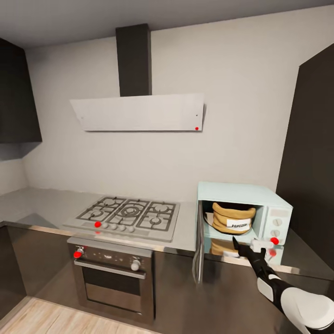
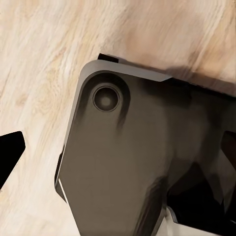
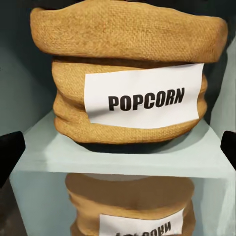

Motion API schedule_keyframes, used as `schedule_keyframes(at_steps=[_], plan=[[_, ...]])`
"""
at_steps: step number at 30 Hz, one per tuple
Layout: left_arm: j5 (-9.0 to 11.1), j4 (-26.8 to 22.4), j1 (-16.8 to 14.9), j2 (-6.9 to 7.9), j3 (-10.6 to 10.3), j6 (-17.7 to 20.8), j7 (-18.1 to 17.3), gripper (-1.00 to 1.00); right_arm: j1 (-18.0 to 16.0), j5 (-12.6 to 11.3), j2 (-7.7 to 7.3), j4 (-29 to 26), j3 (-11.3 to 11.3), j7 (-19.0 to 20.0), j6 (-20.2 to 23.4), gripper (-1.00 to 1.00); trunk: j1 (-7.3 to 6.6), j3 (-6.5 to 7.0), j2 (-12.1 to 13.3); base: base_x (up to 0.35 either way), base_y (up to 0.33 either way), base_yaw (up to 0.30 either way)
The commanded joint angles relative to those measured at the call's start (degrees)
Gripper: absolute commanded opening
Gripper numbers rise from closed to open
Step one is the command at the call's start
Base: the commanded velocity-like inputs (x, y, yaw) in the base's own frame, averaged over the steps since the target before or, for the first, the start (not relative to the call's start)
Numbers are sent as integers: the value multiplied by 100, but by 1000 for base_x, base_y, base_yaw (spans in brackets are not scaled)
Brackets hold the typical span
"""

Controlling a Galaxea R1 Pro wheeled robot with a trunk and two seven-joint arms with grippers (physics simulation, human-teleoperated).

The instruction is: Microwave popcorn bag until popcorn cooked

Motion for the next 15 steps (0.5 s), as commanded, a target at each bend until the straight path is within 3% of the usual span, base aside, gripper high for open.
schedule_keyframes(at_steps=[1,7,15], plan=[[-4,-9,2,-2,19,0,-1,100,2,-26,-8,17,-46,54,-37,100,4,-5,-4,283,76,0],[-4,-8,2,-2,19,3,-1,100,16,-26,-11,13,-48,53,-83,100,4,-5,-4,267,18,0],[-4,-9,2,-2,19,3,-1,100,41,-26,-76,9,-48,49,-266,100,4,-5,-4,57,-13,0]])
